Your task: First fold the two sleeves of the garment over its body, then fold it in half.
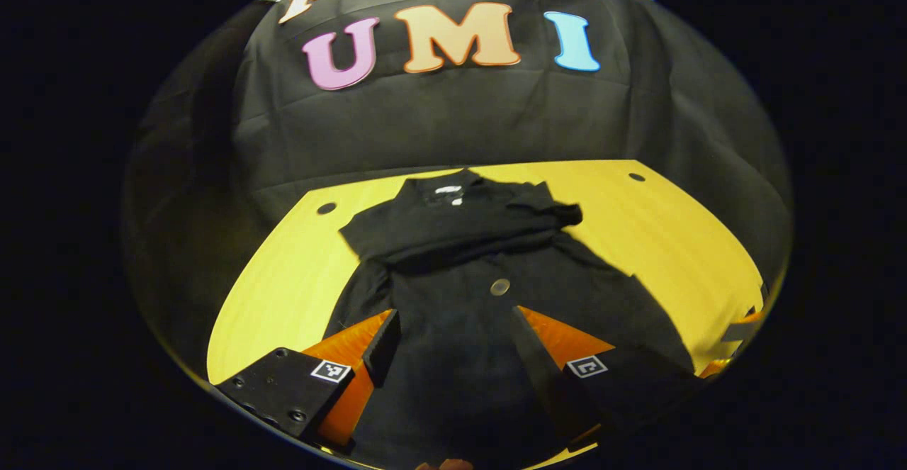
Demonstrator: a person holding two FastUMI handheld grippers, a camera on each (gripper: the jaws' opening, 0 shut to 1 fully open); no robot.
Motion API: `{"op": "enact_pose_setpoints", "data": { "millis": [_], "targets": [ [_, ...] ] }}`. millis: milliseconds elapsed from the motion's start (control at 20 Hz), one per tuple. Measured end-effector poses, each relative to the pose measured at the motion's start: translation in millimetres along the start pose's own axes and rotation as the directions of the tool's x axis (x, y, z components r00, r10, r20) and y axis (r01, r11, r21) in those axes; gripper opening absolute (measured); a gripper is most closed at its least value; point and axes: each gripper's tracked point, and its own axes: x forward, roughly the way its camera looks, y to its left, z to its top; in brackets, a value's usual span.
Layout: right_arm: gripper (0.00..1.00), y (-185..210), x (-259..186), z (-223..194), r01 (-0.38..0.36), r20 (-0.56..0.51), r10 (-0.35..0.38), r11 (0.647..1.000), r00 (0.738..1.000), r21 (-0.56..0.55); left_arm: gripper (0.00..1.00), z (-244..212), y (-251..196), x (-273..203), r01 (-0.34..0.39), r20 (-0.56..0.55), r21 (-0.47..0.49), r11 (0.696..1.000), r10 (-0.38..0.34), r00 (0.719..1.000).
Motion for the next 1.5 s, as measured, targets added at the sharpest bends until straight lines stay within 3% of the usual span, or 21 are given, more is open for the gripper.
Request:
{"op": "enact_pose_setpoints", "data": {
  "millis": [300, 500, 1100, 1350, 1400, 1500],
  "targets": [
    [0.98, -5.3, 11.2, -15.7, -0.003, -0.058, -0.001, 0.997, 0.998, -0.071, 0.95, -79.2, 53.0, -53.2, -0.119, -0.098, -0.072, 0.990, 0.112, 0.989],
    [0.98, -17.2, 24.8, -27.7, 0.036, -0.096, -0.043, 0.996, 0.994, -0.080, 0.95, -117.3, 71.3, -73.4, -0.171, -0.178, -0.106, 0.980, 0.151, 0.973],
    [0.98, -20.9, 46.9, -43.9, 0.064, -0.148, -0.075, 0.995, 0.986, -0.081, 0.95, -165.9, 73.9, -96.2, -0.192, -0.274, -0.105, 0.976, 0.157, 0.949],
    [0.98, -21.5, 47.8, -48.7, 0.091, -0.130, -0.113, 0.981, 0.985, -0.170, 0.94, -169.9, 72.8, -95.2, -0.196, -0.274, -0.138, 0.971, 0.153, 0.950],
    [0.91, -20.7, 47.0, -50.2, 0.098, -0.125, -0.124, 0.975, 0.984, -0.201, 0.94, -171.9, 70.9, -95.4, -0.195, -0.277, -0.138, 0.971, 0.151, 0.949],
    [0.97, -18.5, 46.1, -53.3, 0.096, -0.123, -0.128, 0.966, 0.984, -0.239, 0.94, -172.2, 70.9, -96.4, -0.197, -0.265, -0.146, 0.969, 0.154, 0.952]
  ]
}}
